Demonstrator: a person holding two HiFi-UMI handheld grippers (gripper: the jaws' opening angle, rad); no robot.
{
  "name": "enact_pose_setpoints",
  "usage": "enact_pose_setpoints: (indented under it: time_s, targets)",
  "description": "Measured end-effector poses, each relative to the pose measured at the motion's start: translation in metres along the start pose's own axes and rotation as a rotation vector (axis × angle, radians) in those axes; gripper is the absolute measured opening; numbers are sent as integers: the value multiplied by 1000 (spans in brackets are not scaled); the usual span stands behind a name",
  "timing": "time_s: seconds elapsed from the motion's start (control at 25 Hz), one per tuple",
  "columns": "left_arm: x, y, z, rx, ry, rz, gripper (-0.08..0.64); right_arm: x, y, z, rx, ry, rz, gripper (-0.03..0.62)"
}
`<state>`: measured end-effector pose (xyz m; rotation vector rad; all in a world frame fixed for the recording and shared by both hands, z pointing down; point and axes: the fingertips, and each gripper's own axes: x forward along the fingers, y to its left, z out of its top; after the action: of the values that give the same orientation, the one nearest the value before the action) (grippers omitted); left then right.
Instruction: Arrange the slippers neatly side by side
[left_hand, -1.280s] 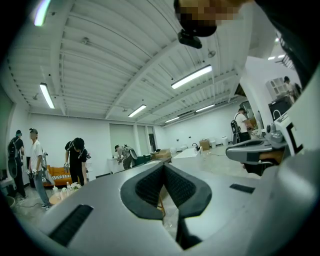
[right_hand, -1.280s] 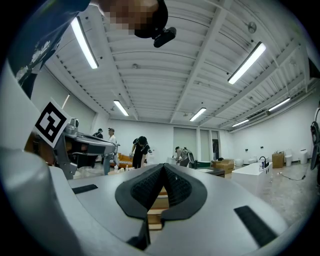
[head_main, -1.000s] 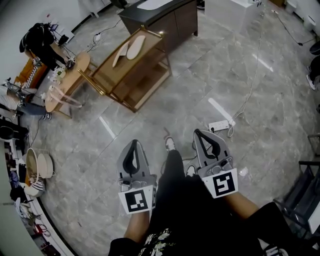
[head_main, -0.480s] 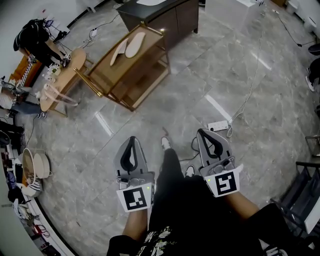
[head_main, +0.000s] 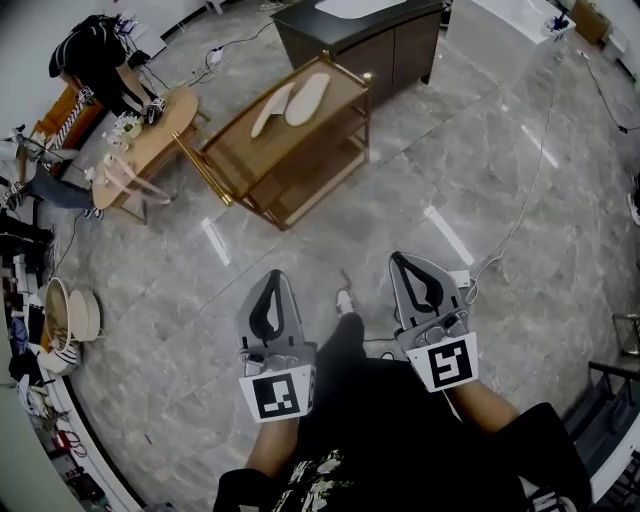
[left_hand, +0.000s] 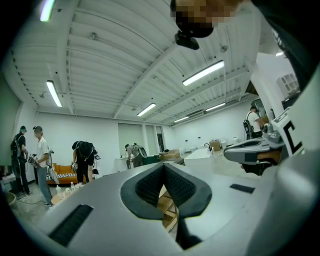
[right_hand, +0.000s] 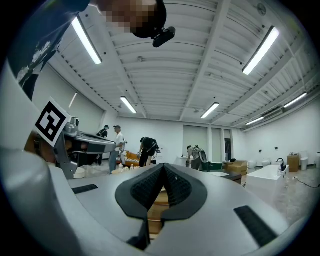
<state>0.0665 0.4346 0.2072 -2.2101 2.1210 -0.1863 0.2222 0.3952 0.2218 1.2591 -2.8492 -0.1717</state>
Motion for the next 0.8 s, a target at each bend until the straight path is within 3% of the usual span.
enact_pose_setpoints:
  time_s: [0.36, 0.8]
  targets:
    - [51, 50, 9, -3, -41, 10, 2, 73, 2, 13, -45, -14, 29, -9]
    - [113, 100, -6, -12, -61, -52, 2, 152, 0, 13, -74, -29, -12, -9]
